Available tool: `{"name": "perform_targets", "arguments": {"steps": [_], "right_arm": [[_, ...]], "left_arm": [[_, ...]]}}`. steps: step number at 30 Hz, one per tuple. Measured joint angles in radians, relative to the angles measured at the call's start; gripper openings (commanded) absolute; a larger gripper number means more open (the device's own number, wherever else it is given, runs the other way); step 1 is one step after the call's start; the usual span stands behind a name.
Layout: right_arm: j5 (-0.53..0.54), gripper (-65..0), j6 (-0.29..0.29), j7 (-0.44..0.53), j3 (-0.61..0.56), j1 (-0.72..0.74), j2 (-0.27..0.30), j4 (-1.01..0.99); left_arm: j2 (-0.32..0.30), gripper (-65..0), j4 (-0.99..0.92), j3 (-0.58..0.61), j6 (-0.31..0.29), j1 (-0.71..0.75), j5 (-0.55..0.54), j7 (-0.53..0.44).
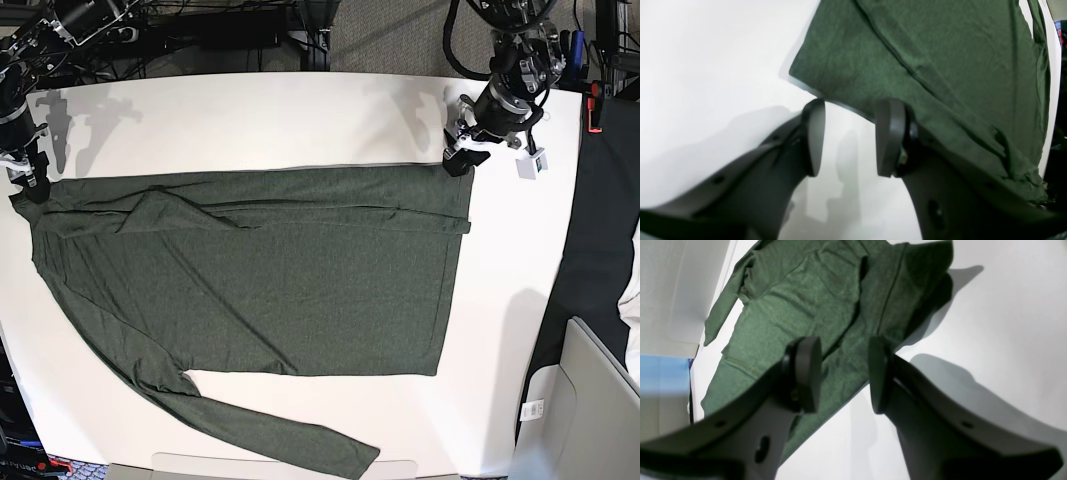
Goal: Fold the T-shirt properly
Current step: 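Lower the folded edge onto the shirt and open both grippers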
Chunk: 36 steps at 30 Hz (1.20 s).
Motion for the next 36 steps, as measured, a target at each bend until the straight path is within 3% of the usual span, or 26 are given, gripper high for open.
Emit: {"name": "perform_targets", "arguments": {"steps": [4,7,26,29,36], "right_arm": [[0.0,-40.7,0.001,0.0,0.0,0.001,0.0,0.0],[0.0,-40.7,-0.001,0.001,0.0,0.0,0.0,0.0],[0.024,-40.7,0.0,0.0,0.036,-0.027,0.003,0.0],[0.023,-40.7,0.0,0.0,0.036,-0.028,0.003,0.0],[0.024,-40.7,0.0,0.0,0.036,-0.031,0.004,0.0]], "left_arm": [[0.048,-37.7,-0.111,-0.06,-0.006,-0.029,-0.148,0.04],[0.046,-37.8,-0.177,-0.101,-0.008,-0.066,-0.209,0.043],[0.045,-38.0,-0.309,-0.102,-0.015,-0.182,-0.233,0.042],[0.045,-43.0,-0.343,-0.102,-0.024,-0.192,-0.251,0.035],[0.042,-63.9,-0.372,-0.101,-0.018,-0.201,-0.243,0.044]]}}
